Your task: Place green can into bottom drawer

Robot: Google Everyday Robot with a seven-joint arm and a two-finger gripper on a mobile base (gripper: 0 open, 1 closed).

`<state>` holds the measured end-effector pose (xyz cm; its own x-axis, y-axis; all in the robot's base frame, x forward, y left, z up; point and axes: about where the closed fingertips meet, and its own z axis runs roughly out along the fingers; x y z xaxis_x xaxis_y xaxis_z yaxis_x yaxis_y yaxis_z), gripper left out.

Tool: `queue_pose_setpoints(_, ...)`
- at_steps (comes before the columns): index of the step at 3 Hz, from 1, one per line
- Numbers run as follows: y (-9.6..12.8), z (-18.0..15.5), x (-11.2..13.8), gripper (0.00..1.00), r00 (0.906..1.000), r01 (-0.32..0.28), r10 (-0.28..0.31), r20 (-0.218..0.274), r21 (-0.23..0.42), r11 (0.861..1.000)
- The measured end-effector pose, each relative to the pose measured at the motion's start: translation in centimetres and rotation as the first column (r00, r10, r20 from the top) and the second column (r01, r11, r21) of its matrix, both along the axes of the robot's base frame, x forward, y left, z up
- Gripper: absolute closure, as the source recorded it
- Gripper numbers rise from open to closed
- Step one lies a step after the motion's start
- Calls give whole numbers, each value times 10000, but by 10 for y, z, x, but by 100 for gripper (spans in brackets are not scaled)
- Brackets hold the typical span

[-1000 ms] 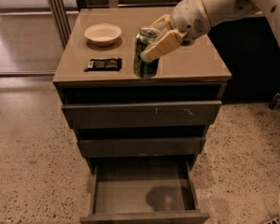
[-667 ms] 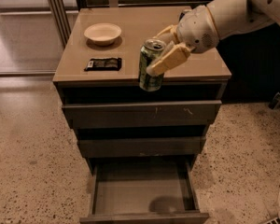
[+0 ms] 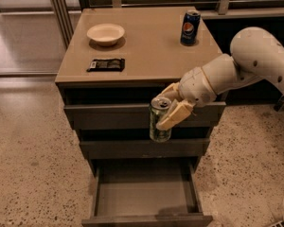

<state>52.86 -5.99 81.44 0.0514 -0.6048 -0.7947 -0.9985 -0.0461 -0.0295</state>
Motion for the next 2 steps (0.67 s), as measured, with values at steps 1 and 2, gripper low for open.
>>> queue_pose_setpoints(1, 3, -9, -5, 100, 9998, -114, 113, -185, -61, 9999)
queue_pose_setpoints(2, 4, -17, -7, 100, 9999, -145, 145, -13, -318, 9994)
